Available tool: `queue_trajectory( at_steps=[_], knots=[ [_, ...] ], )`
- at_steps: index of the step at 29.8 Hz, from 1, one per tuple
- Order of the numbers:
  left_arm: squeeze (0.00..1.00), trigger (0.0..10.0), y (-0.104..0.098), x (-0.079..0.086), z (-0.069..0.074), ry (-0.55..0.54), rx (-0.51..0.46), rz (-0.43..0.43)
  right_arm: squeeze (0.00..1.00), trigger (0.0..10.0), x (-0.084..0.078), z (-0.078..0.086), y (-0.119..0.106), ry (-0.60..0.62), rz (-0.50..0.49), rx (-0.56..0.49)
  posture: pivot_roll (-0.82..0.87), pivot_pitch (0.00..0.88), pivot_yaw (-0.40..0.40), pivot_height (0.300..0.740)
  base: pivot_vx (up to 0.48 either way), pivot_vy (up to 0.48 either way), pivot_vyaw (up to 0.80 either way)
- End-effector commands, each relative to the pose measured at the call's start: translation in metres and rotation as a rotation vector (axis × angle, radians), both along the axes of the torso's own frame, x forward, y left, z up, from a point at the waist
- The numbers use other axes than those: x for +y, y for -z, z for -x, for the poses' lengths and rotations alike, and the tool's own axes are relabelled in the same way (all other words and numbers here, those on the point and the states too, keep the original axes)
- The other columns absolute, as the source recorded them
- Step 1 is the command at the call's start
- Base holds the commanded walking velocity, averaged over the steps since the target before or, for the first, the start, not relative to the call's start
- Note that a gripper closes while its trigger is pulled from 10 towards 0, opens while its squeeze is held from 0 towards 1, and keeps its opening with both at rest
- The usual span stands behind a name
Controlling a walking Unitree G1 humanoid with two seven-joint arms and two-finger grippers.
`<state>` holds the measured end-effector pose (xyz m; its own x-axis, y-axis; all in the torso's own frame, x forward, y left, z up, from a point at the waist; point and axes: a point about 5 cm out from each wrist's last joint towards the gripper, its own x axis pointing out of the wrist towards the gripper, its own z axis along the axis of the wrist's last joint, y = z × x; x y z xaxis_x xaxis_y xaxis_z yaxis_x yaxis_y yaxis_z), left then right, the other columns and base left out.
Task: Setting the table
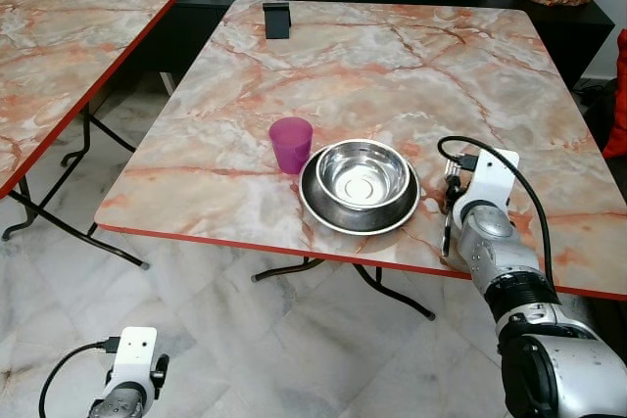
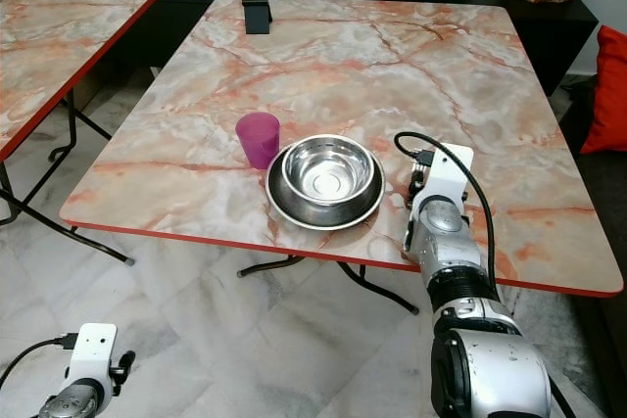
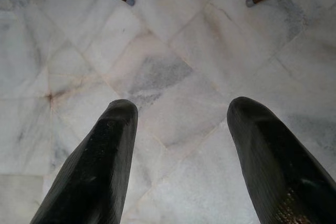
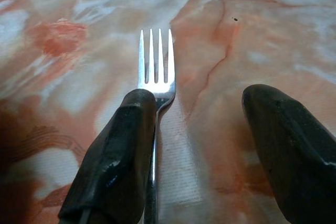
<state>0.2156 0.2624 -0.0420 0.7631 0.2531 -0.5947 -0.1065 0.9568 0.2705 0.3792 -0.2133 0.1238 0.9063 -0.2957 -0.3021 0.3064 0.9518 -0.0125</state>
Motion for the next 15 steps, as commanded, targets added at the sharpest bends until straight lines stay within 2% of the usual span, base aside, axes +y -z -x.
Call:
queue_trajectory(
  at_steps=[1,15],
  knots=[
    [0.00,10.0,0.0026,0.0013,0.0045,-0.002,0.019,-0.003,0.00,10.0,0.0024,-0.0014,-0.0007,-0.013,0.003,0.015,0.05,0.103,0.013,0.740,0.000,0.000,0.00],
    [0.00,10.0,0.0029,0.0009,0.0046,-0.003,0.019,-0.003,0.00,10.0,0.0068,-0.0023,-0.0008,-0.044,-0.001,0.009,0.05,0.107,0.014,0.740,0.000,0.000,0.00]
  ],
)
